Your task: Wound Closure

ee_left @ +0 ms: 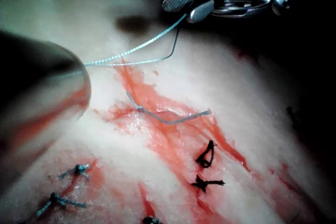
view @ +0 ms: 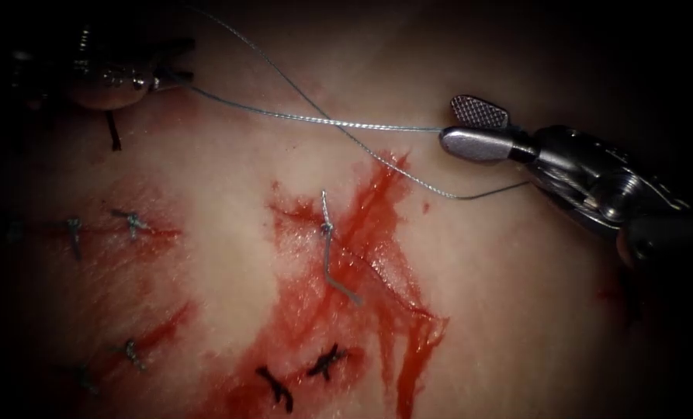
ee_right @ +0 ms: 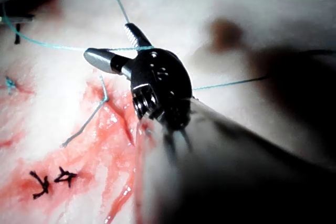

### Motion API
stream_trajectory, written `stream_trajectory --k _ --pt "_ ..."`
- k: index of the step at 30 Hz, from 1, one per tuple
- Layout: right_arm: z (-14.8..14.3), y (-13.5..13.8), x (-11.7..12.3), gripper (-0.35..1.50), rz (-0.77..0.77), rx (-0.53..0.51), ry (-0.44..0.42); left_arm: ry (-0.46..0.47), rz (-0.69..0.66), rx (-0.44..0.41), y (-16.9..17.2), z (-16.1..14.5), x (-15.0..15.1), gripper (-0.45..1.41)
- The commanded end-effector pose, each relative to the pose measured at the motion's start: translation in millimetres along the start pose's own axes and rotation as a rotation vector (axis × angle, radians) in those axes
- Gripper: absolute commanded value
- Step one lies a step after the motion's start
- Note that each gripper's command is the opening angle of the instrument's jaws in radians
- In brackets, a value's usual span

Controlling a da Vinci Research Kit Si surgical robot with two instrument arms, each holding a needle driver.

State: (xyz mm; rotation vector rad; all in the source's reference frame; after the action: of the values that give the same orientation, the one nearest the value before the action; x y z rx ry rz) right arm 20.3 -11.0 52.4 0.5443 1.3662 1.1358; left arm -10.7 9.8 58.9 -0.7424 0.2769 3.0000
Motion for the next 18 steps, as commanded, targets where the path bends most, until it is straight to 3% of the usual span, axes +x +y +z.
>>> stream_trajectory --k 1,3,5,8,11,12,14,16,18 --pt "0.9 -0.2 -0.5 1.22 0.001 -0.003 0.004 0.026 -0.038 -0.016 0.4 0.3 0.2 0.86" --pt "0.9 -0.4 -0.7 1.22 0.000 0.000 0.003 0.180 -0.180 -0.160 0.6 -2.9 0.5 0.88" --pt "0.9 -0.4 -0.8 1.22 0.000 0.000 0.003 0.227 -0.212 -0.237 1.2 -4.8 0.0 0.88" --pt "0.9 -0.6 -0.9 1.22 -0.001 0.000 0.003 0.214 -0.246 -0.363 1.9 -8.0 -0.9 0.88" --pt "0.9 -0.7 -0.9 1.27 0.000 0.000 0.003 0.270 -0.294 -0.388 -0.4 -10.3 0.3 0.89" --pt "0.7 -0.8 -0.7 1.32 0.001 0.003 0.001 0.370 -0.321 -0.338 -1.9 -11.6 1.7 0.81" --pt "0.0 -1.0 -0.1 1.38 0.008 0.007 -0.003 0.498 -0.343 -0.335 -1.9 -13.4 4.0 0.64" --pt "-1.6 -1.7 1.2 1.43 0.023 0.016 -0.012 0.519 -0.327 -0.455 0.6 -13.7 7.8 0.49" --pt "-2.6 -2.2 2.2 1.43 0.035 0.023 -0.019 0.512 -0.324 -0.492 1.9 -12.5 10.1 0.29"
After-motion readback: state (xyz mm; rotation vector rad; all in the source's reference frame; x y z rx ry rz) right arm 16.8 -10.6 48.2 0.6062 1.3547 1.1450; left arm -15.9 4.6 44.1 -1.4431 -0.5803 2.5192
